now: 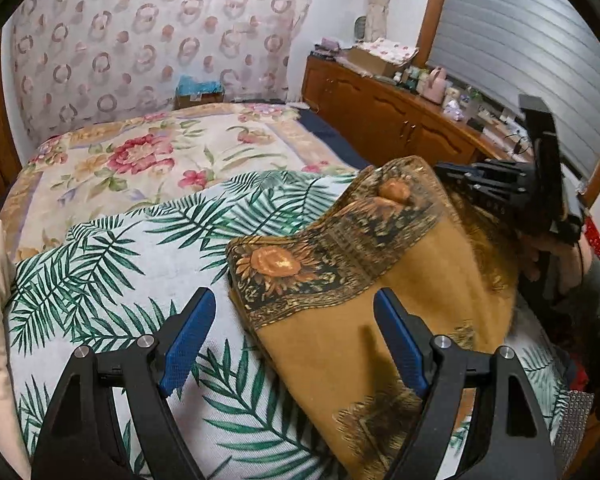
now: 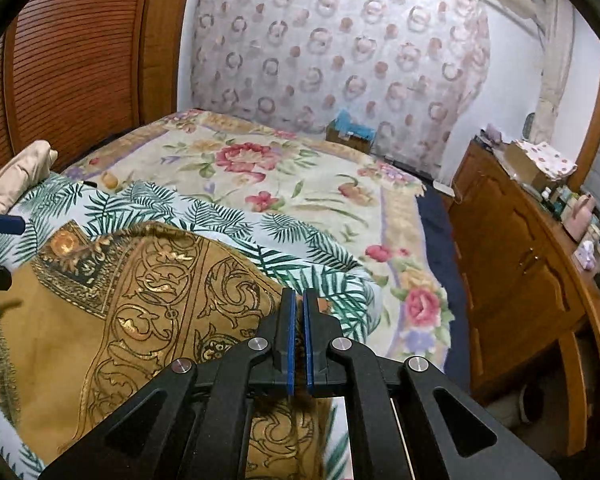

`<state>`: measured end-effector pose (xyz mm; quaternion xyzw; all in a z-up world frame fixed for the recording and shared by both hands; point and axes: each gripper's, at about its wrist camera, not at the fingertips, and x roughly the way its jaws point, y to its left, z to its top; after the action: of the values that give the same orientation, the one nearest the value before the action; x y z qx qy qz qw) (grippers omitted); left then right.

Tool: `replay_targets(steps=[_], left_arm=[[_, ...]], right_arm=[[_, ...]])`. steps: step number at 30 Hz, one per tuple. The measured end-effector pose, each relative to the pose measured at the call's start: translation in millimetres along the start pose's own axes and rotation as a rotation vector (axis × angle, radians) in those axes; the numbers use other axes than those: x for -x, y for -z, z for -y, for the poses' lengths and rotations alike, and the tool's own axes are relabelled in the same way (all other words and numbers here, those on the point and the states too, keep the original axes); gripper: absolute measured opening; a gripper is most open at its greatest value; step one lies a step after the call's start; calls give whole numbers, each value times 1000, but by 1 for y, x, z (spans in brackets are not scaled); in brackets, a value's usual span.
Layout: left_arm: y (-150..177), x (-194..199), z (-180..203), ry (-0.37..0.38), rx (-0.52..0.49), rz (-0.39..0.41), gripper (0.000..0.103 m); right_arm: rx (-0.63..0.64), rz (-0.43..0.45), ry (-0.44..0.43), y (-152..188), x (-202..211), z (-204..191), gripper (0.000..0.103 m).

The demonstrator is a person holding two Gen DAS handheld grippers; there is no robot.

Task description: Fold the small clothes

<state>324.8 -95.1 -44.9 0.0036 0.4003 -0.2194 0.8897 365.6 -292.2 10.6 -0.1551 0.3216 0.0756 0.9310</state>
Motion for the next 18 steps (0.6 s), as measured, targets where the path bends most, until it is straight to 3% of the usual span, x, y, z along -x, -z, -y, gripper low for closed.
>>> replay_targets(steps=[5, 7, 9, 11, 12, 13, 18], left_arm=[[8, -16, -16, -87, 52, -30, 82], [9, -19, -22, -103, 68, -38, 75], [10, -20, -26, -106, 73, -46, 74], [11, -20, -27, -104, 70, -45, 74], [11, -19, -27, -103, 69, -45, 74], [12, -18, -26, -96, 69, -45, 73], [11, -17, -23, -4, 101, -42, 73]], right_arm=[[-67, 0, -17, 5, 19, 24, 3], [-95, 14, -22, 8, 33, 30, 3], [-124, 8, -23, 11, 45, 33, 18], [-145, 6, -50, 19, 55, 34, 52], [-157, 11, -62, 23, 61, 35, 59], [-168, 11, -72, 27, 68, 36, 64], [-221, -43, -140, 42, 71, 41, 67]])
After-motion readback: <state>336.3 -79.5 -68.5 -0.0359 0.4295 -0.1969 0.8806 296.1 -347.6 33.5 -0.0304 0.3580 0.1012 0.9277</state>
